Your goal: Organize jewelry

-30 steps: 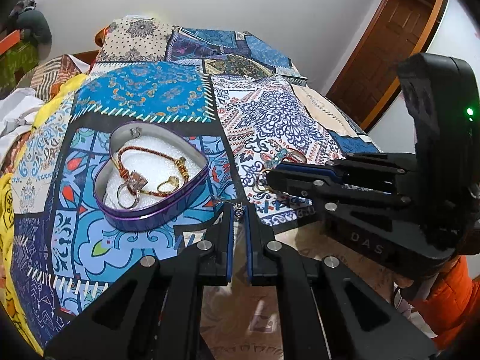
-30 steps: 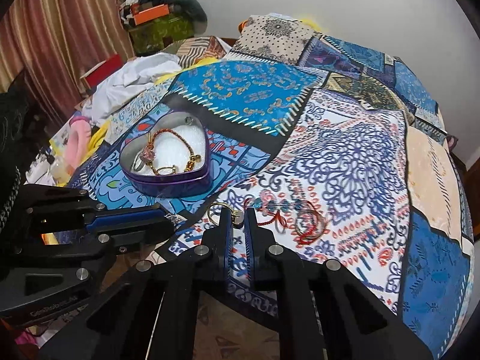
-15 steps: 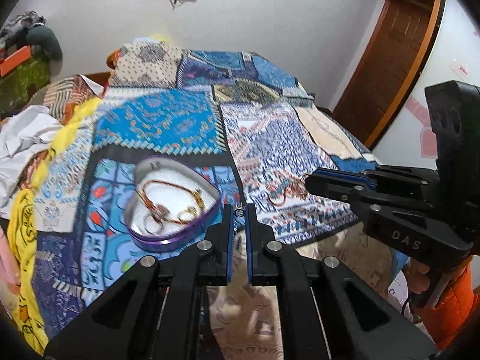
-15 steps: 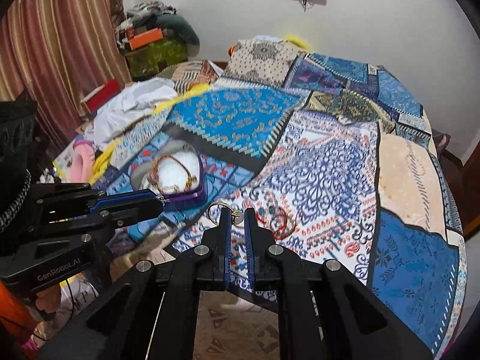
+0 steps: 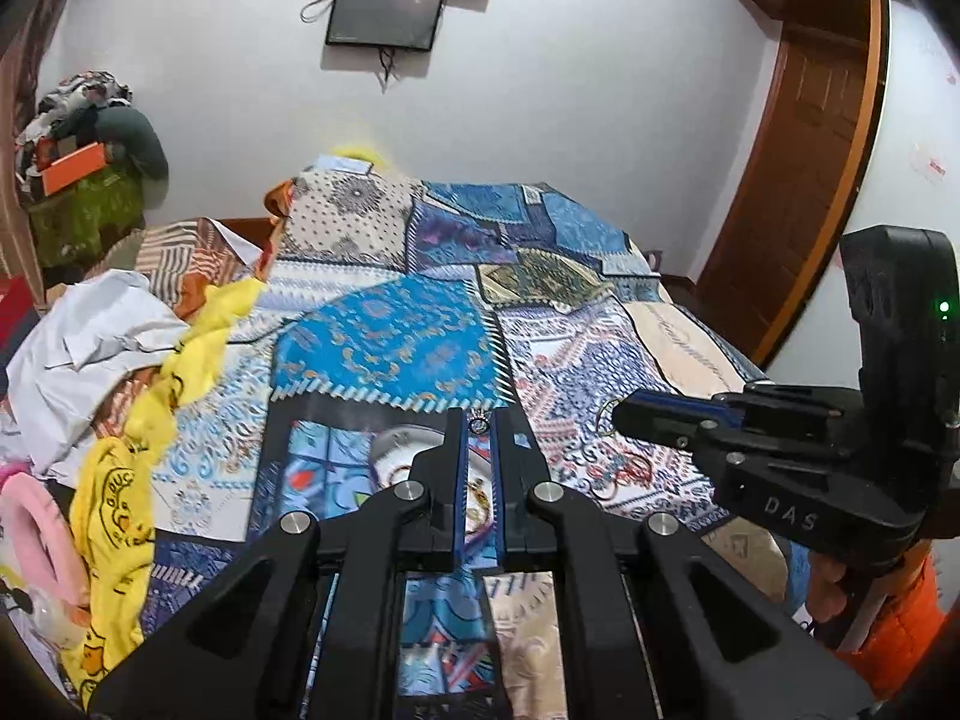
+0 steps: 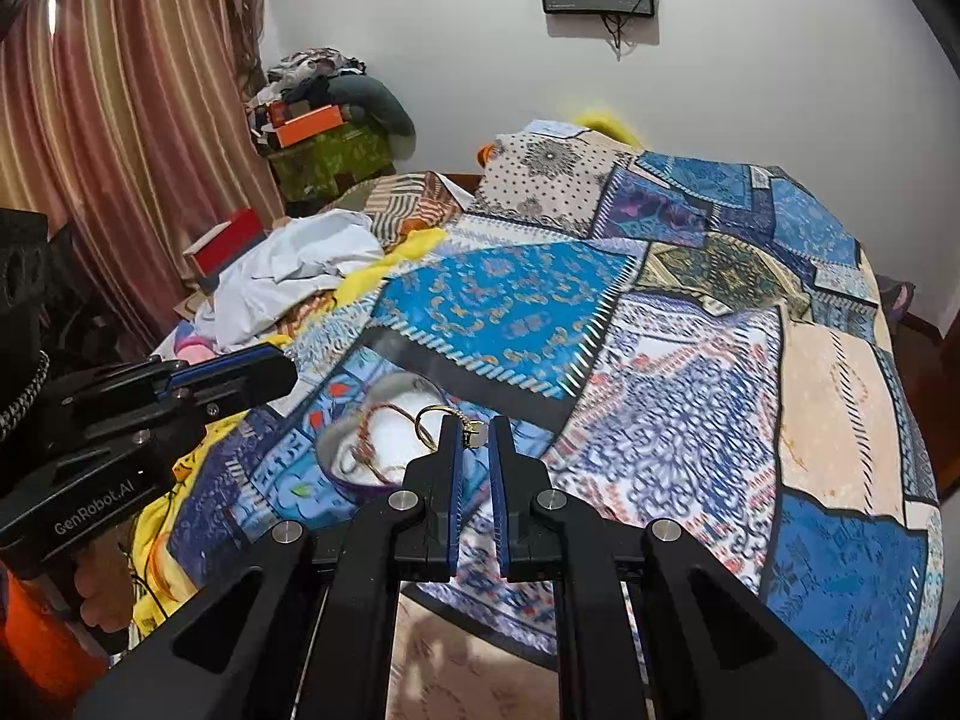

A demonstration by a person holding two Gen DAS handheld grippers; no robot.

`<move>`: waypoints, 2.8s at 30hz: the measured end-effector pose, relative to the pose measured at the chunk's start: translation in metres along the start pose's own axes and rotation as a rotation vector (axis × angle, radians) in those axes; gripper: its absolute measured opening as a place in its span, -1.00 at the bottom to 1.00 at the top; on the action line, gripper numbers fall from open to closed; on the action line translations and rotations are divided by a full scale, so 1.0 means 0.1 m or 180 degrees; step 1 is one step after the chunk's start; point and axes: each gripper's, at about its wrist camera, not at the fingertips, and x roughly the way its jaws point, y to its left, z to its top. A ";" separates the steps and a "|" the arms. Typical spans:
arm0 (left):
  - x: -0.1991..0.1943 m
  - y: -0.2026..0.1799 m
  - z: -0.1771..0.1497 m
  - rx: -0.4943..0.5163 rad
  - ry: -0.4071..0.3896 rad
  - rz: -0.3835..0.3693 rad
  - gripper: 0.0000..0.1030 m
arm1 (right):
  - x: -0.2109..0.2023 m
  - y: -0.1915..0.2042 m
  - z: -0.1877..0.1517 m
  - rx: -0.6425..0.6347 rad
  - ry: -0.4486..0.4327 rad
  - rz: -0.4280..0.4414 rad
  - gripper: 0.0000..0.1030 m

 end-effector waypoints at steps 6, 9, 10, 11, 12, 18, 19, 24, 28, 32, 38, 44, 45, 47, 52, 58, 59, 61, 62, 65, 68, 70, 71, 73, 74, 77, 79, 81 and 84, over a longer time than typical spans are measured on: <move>0.06 0.14 -0.02 -0.0052 0.0044 0.0065 -0.90 | 0.20 0.11 0.07 -0.0032 0.0090 0.0106 -0.85; 0.13 0.20 -0.07 -0.0092 0.0104 0.0074 -0.90 | 0.33 0.15 0.06 -0.0042 0.0182 0.0159 -0.85; 0.16 0.22 -0.08 -0.0110 0.0127 0.0065 -0.90 | 0.37 0.16 0.06 -0.0044 0.0215 0.0169 -0.85; 0.19 0.25 -0.10 -0.0137 0.0158 0.0041 -0.90 | 0.42 0.17 0.06 -0.0050 0.0248 0.0170 -0.85; 0.23 0.27 -0.11 -0.0153 0.0182 0.0032 -0.90 | 0.44 0.17 0.05 -0.0052 0.0272 0.0169 -0.85; 0.42 0.33 -0.16 -0.0196 0.0303 -0.0015 -0.90 | 0.67 0.20 -0.03 -0.0077 0.0495 0.0158 -0.85; 0.45 0.34 -0.17 -0.0202 0.0319 -0.0022 -0.90 | 0.69 0.20 -0.03 -0.0080 0.0521 0.0157 -0.85; 0.61 0.36 -0.20 -0.0218 0.0398 -0.0043 -0.90 | 0.81 0.22 -0.06 -0.0086 0.0633 0.0154 -0.85; 0.70 0.37 -0.22 -0.0226 0.0449 -0.0052 -0.90 | 0.88 0.23 -0.06 -0.0086 0.0681 0.0159 -0.85; 0.74 0.41 -0.24 -0.0260 0.0480 -0.0047 -0.90 | 0.93 0.24 -0.06 -0.0109 0.0708 0.0145 -0.85; 0.76 0.45 -0.24 -0.0265 0.0504 -0.0055 -0.90 | 0.97 0.26 -0.06 -0.0151 0.0720 0.0108 -0.85; 0.68 0.45 -0.23 -0.0250 0.0485 -0.0010 -0.90 | 0.98 0.28 -0.06 -0.0206 0.0738 0.0072 -0.82; 0.66 0.45 -0.22 -0.0248 0.0477 0.0000 -0.90 | 0.97 0.28 -0.05 -0.0222 0.0731 0.0072 -0.79; 0.62 0.45 -0.21 -0.0244 0.0460 0.0028 -0.90 | 0.94 0.30 -0.04 -0.0236 0.0708 0.0059 -0.69; 0.49 0.43 -0.18 -0.0232 0.0408 0.0077 -0.85 | 0.82 0.29 -0.01 -0.0222 0.0584 0.0027 -0.49; 0.35 0.35 -0.12 -0.0189 0.0340 0.0129 -0.83 | 0.63 0.24 0.05 -0.0185 0.0441 -0.0007 -0.49; 0.32 0.33 -0.11 -0.0180 0.0328 0.0130 -0.83 | 0.58 0.23 0.06 -0.0177 0.0403 -0.0017 -0.49; 0.27 0.28 -0.08 -0.0152 0.0298 0.0134 -0.83 | 0.48 0.21 0.08 -0.0172 0.0329 -0.0052 -0.49; 0.25 0.26 -0.07 -0.0137 0.0283 0.0135 -0.83 | 0.44 0.20 0.08 -0.0171 0.0300 -0.0067 -0.49; 0.19 0.16 -0.03 -0.0085 0.0237 0.0136 -0.82 | 0.28 0.13 0.10 -0.0135 0.0181 -0.0113 -0.49; 0.14 0.05 0.01 -0.0028 0.0197 0.0130 -0.81 | 0.14 0.05 0.11 -0.0081 0.0085 -0.0154 -0.48; 0.13 -0.03 0.04 0.0003 0.0181 0.0119 -0.74 | 0.04 -0.03 0.11 -0.0043 0.0020 -0.0203 -0.48; 0.13 -0.06 0.05 0.0016 0.0176 0.0112 -0.72 | -0.01 -0.07 0.11 -0.0022 -0.0012 -0.0229 -0.48; 0.14 -0.13 0.06 0.0043 0.0170 0.0096 -0.60 | -0.10 -0.16 0.10 0.0023 -0.0062 -0.0278 -0.46; 0.15 -0.18 0.06 0.0061 0.0173 0.0083 -0.58 | -0.15 -0.22 0.09 0.0053 -0.0092 -0.0320 -0.45; 0.21 -0.31 0.07 0.0106 0.0201 0.0033 -0.55 | -0.28 -0.39 0.04 0.0137 -0.0163 -0.0439 -0.23; 0.28 -0.40 0.06 0.0145 0.0241 -0.0004 -0.52 | -0.33 -0.49 0.02 0.0204 -0.0179 -0.0481 -0.16; 0.34 -0.48 0.05 0.0174 0.0286 -0.0040 -0.50 | -0.37 -0.63 -0.03 0.0292 -0.0160 -0.0527 -0.16; 0.47 -0.59 0.02 0.0230 0.0370 -0.0082 -0.49 | -0.40 -0.82 -0.10 0.0423 -0.0119 -0.0584 -0.16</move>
